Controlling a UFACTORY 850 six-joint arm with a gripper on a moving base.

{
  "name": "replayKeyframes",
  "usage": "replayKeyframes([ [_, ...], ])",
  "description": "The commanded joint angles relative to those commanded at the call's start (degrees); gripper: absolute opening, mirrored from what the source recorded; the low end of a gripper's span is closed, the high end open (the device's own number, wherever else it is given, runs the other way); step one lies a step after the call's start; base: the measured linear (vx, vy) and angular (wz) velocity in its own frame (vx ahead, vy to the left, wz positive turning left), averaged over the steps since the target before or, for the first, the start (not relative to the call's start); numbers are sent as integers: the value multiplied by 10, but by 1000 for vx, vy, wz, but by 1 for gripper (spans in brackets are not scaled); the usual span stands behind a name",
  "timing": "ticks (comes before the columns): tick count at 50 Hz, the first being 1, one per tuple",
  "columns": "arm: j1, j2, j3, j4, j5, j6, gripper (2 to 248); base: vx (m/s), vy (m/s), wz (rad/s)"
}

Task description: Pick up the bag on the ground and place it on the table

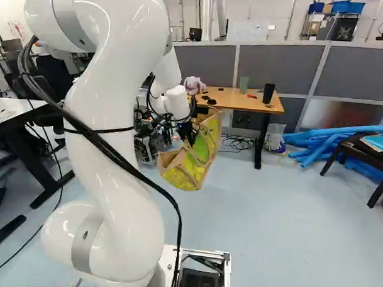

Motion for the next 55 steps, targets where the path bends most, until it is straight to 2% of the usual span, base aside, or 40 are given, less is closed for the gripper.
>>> replayKeyframes([
  [41, 0, 79, 24, 0, -6, 0, 22, 0, 0, 0],
  [55, 0, 107, 32, -10, -33, 0, 22, 0, 0, 0],
])
